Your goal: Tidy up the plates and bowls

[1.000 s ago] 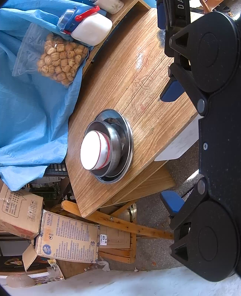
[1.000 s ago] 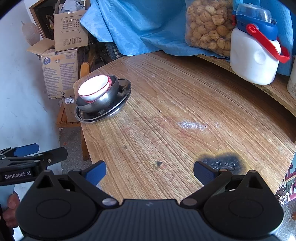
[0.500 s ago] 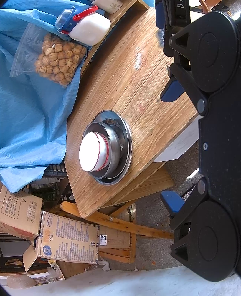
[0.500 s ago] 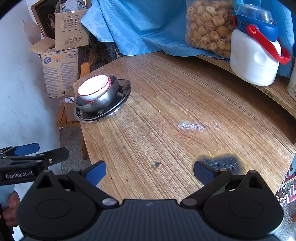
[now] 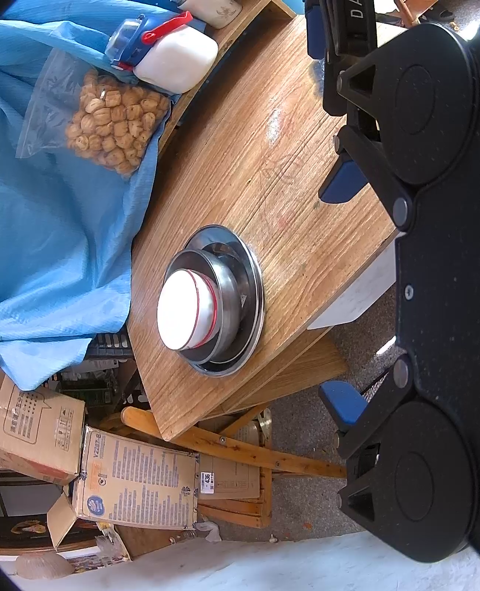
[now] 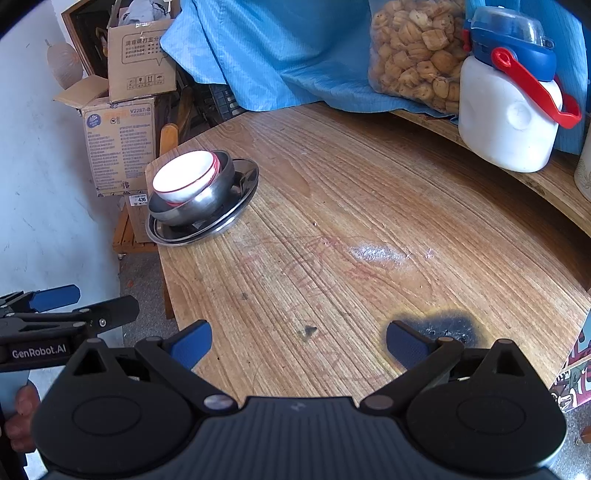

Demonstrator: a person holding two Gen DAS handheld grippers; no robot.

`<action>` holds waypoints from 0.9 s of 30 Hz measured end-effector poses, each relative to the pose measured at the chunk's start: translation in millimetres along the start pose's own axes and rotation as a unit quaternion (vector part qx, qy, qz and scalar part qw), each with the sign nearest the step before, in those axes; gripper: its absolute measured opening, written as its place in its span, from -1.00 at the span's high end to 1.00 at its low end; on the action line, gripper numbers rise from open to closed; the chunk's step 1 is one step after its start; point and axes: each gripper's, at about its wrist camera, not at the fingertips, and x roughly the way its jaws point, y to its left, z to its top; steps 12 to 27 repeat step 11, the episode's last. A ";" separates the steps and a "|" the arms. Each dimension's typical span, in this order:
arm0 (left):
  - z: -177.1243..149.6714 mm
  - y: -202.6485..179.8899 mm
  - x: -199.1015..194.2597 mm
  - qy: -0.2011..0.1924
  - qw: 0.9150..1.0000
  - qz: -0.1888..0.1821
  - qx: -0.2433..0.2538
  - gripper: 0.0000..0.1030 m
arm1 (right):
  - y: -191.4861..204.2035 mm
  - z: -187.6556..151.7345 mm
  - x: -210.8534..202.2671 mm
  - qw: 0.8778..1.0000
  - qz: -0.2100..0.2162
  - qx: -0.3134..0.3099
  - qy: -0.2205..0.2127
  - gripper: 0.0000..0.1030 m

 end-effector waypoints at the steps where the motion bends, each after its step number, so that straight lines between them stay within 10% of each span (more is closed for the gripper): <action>1: 0.2 -0.7 0.2 0.000 1.000 0.000 0.001 -0.98 | -0.6 0.5 0.1 1.000 0.000 0.001 0.000 -0.99; 27: 5.8 -5.7 5.1 0.001 1.000 -0.006 0.009 -0.98 | -8.1 6.6 4.3 1.000 -0.001 0.006 -0.001 -0.99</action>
